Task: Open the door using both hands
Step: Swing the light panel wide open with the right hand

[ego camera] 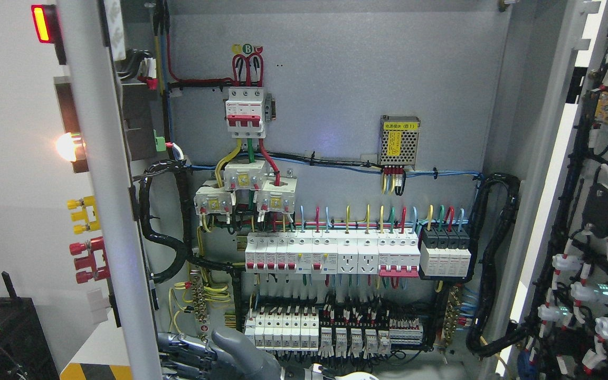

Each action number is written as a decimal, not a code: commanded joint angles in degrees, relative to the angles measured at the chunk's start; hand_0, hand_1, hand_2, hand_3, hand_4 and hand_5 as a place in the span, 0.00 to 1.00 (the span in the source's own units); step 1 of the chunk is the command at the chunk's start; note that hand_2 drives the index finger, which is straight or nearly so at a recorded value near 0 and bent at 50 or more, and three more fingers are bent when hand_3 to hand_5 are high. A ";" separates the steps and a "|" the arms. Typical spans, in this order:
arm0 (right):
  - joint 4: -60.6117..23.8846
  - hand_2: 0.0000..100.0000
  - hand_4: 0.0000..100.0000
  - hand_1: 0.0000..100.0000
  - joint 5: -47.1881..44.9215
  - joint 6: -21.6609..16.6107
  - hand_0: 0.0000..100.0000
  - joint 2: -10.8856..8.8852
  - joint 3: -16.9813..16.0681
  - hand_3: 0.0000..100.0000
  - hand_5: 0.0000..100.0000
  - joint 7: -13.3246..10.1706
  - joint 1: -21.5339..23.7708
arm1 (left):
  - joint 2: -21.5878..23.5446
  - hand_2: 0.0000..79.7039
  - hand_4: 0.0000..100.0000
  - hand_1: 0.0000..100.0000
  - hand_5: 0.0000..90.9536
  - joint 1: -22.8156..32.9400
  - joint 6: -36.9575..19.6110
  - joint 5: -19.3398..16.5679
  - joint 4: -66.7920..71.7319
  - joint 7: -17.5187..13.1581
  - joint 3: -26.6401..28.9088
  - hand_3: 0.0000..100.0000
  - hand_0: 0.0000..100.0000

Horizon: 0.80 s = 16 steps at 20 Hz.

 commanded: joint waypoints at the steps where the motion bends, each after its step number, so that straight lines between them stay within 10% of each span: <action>1: -0.56 0.00 0.00 0.00 0.48 0.23 0.05 0.37 0.81 0.00 0.00 -1.28 -0.16 | 0.00 0.00 0.00 0.39 0.00 0.00 0.02 0.00 1.32 0.00 0.00 0.00 0.12; 16: -0.21 0.00 0.00 0.00 0.48 0.41 0.05 0.37 3.18 0.00 0.00 -1.46 -2.36 | 0.00 0.00 0.00 0.39 0.00 0.00 0.02 0.00 1.32 0.00 0.00 0.00 0.12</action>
